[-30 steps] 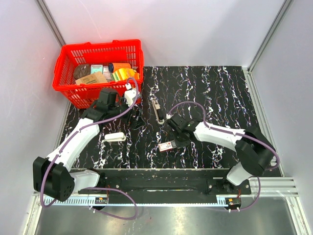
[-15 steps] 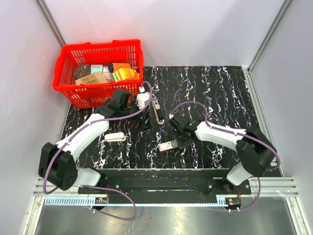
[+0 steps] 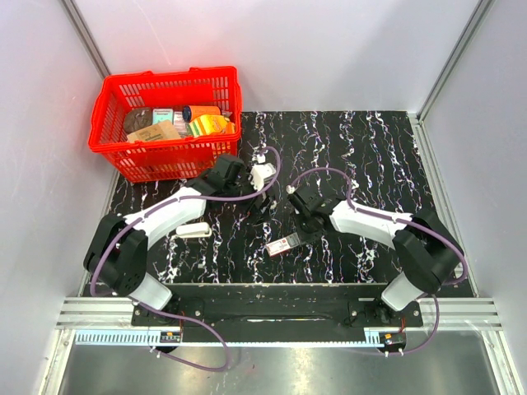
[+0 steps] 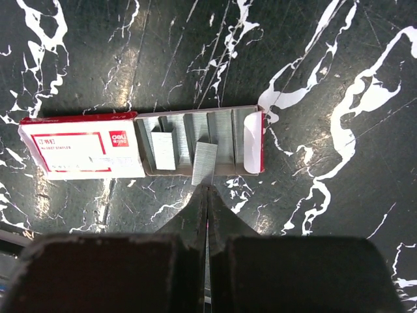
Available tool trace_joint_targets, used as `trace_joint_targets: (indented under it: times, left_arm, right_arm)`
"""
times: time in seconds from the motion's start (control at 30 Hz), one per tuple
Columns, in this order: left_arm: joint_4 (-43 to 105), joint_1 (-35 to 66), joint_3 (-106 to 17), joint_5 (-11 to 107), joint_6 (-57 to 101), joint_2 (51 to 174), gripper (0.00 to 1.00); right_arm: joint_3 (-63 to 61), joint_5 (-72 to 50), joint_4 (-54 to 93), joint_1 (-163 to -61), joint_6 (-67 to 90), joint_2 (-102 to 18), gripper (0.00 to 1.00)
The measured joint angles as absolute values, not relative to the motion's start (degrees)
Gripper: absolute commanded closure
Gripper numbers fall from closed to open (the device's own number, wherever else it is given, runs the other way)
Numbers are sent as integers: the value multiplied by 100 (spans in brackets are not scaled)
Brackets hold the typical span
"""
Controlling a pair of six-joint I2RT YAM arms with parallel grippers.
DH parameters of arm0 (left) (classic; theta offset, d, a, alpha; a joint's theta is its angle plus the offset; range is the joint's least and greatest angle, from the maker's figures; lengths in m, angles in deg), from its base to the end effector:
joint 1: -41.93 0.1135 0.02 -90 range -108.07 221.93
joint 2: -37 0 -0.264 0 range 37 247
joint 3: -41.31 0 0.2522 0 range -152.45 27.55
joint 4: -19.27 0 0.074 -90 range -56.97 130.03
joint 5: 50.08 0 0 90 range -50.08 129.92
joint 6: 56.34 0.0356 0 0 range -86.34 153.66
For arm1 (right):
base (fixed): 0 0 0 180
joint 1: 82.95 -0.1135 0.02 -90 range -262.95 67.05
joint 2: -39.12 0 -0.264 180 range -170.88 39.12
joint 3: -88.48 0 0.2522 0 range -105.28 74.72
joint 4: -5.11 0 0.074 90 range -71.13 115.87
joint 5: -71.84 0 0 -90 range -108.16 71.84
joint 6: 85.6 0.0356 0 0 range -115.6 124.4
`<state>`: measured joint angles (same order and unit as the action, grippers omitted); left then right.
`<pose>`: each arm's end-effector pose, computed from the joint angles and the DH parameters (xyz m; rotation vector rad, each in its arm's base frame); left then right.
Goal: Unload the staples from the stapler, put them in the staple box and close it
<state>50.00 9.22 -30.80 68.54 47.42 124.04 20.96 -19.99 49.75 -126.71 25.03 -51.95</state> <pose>0.2631 -0.1892 0.2369 1.1540 2.0675 -0.7505 0.2152 0.2045 0.1749 -0.5513 2.7371 0.2489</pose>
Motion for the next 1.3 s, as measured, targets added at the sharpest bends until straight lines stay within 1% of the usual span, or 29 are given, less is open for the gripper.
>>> trace_joint_targets:
  times: [0.27,0.5,0.6,0.73,0.87,1.1,1.3]
  left_arm:
    - [4875,914,-2979,6852,4760,12452,1]
    - [4812,809,-2990,6723,4878,12682,1]
    - [4698,645,-3141,6441,4871,13066,1]
    - [4418,457,-3311,5960,4845,13606,1]
    - [4141,321,-3351,5519,4843,13897,1]
    - [3656,24,-3484,4913,4889,14146,1]
    - [3450,-278,-3593,4804,5018,14426,1]
  right_arm:
    - [2153,-1695,4848,-12586,2500,-5155,100]
    - [2387,-1769,4892,-12411,2710,-4515,100]
    - [2529,-1909,4802,-12407,3047,-4320,100]
    - [3141,-1984,4467,-12407,3543,-3986,100]
    - [3488,-2054,4253,-12407,3827,-3883,100]
    - [3646,-2014,3700,-12405,4076,-3879,100]
    - [3657,-2008,3335,-12403,4138,-4010,100]
